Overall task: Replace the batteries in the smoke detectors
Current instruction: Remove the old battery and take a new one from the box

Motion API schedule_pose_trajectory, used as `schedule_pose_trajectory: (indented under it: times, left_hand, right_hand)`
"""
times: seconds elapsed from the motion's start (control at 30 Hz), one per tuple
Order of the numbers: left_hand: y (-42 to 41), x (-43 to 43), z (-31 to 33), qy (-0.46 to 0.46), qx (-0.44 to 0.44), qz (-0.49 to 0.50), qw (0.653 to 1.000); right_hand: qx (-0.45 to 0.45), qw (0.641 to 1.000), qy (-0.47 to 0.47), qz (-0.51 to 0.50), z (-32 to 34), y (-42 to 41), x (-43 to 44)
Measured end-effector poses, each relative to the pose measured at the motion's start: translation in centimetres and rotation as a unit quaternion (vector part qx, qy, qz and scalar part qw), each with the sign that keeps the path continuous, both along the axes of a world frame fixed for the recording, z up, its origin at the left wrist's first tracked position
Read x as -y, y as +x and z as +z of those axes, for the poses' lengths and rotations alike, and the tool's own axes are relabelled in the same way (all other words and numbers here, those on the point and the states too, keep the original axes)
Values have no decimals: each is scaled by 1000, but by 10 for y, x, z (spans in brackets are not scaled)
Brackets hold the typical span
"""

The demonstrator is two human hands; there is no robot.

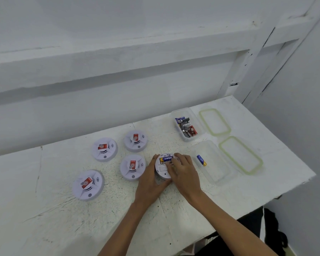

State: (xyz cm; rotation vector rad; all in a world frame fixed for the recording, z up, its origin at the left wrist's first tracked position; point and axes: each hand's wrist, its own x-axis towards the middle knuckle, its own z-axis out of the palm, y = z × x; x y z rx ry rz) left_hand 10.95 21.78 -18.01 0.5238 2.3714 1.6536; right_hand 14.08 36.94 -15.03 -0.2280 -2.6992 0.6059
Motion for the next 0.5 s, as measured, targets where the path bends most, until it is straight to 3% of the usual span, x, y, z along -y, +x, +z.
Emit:
schedule_pose_trajectory:
  times: [0.1, 0.37, 0.5]
  left_hand:
    - [-1, 0, -1, 3, 3, -1, 1000]
    - [-1, -4, -8, -9, -14, 8, 1000]
    - [2, -4, 0, -11, -48, 32, 998]
  right_hand:
    - [4, 1000, 1, 6, 2, 1, -2]
    - [17, 982, -173, -71, 6, 18, 0]
    - [55, 980, -164, -96, 1, 24, -7]
